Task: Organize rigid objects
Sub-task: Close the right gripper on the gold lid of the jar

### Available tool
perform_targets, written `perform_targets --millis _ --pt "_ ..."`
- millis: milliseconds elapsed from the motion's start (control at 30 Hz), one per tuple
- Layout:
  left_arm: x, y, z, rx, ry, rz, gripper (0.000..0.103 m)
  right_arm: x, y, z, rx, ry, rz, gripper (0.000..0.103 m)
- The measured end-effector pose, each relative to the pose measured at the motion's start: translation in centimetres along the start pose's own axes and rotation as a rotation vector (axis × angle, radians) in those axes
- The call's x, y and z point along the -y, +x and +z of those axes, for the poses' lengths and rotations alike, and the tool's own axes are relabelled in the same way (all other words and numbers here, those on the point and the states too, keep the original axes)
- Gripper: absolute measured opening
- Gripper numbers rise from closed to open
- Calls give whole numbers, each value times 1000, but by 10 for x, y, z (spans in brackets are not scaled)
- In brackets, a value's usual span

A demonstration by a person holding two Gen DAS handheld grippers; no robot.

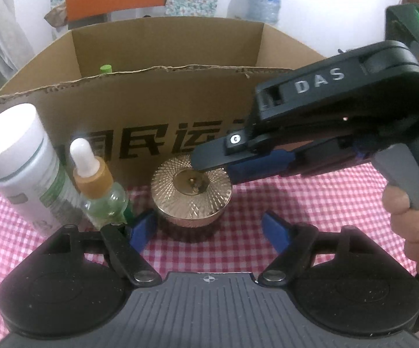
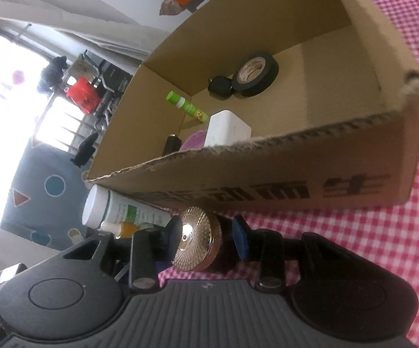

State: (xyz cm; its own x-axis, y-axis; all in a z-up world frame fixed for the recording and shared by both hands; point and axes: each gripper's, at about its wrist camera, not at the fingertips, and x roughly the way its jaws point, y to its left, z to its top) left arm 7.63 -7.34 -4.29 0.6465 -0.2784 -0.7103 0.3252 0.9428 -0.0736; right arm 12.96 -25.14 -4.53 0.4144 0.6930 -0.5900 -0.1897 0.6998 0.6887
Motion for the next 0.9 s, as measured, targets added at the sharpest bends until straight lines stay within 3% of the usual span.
perform_targets --millis 333,900 --pt "4 2 3 -8 10 -19 80 -1 1 3 -34 -33 -14 42" --pt "38 -2 -6 -33 74 -123 80 24 -45 -22 -10 36 -42 43"
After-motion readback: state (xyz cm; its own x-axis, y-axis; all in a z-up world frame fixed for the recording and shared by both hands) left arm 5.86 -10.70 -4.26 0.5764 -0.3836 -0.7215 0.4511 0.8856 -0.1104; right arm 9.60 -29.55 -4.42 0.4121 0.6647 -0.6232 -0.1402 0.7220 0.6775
